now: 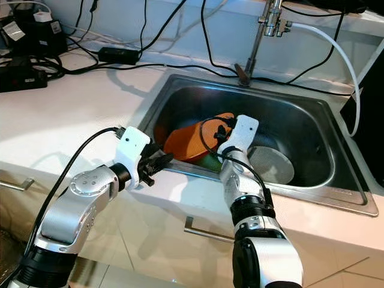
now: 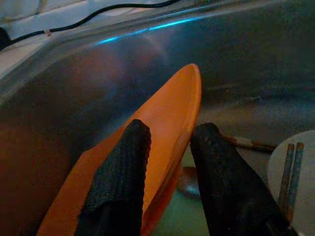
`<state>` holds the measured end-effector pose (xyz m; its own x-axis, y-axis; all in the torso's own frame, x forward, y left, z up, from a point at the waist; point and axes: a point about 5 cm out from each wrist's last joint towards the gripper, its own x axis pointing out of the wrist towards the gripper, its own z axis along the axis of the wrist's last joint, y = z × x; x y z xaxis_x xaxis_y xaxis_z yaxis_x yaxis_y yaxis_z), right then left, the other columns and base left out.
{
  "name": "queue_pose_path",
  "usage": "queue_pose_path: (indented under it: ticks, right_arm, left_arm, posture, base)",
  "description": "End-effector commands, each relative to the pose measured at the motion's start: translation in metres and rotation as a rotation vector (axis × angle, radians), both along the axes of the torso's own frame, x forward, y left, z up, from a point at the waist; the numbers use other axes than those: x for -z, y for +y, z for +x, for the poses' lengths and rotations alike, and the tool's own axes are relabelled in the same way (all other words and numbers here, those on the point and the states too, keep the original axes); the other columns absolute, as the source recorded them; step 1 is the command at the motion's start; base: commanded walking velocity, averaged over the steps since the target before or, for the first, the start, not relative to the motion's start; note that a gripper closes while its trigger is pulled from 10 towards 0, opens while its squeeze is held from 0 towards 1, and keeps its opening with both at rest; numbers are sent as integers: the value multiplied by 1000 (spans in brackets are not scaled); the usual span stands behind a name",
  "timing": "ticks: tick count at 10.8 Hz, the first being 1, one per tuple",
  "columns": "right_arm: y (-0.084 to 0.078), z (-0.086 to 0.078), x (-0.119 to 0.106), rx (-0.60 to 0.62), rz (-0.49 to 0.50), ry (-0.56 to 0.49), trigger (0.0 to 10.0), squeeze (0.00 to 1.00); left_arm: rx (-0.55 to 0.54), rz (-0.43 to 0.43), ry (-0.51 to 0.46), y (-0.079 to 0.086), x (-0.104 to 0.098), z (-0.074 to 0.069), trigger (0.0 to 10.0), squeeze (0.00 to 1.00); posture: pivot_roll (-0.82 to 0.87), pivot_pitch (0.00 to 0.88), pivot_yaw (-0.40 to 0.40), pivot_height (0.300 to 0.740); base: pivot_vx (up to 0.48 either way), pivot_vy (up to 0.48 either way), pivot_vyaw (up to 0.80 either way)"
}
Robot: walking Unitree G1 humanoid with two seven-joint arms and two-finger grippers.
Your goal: Kitchen organization
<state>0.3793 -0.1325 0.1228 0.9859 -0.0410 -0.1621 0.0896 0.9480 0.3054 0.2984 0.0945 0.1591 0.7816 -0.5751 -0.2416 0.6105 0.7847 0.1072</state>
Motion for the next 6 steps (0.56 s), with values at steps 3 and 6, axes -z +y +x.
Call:
queue_pose_path:
  ticks: [3,6]
  right_arm:
    - [-6,2,-16,11,-93,-94,10000,263]
    - [-3,1,-24,5,-186,-162,10000,0]
  left_arm:
    - [21,-4,-2,-3,-1,-2,10000,0]
    - [23,-5,-2,-3,-1,-1,10000,0]
  posture:
    - [269,16,-69,740]
    - [268,14,-68,740]
  base:
    - [0,0,0]
    - [0,0,0]
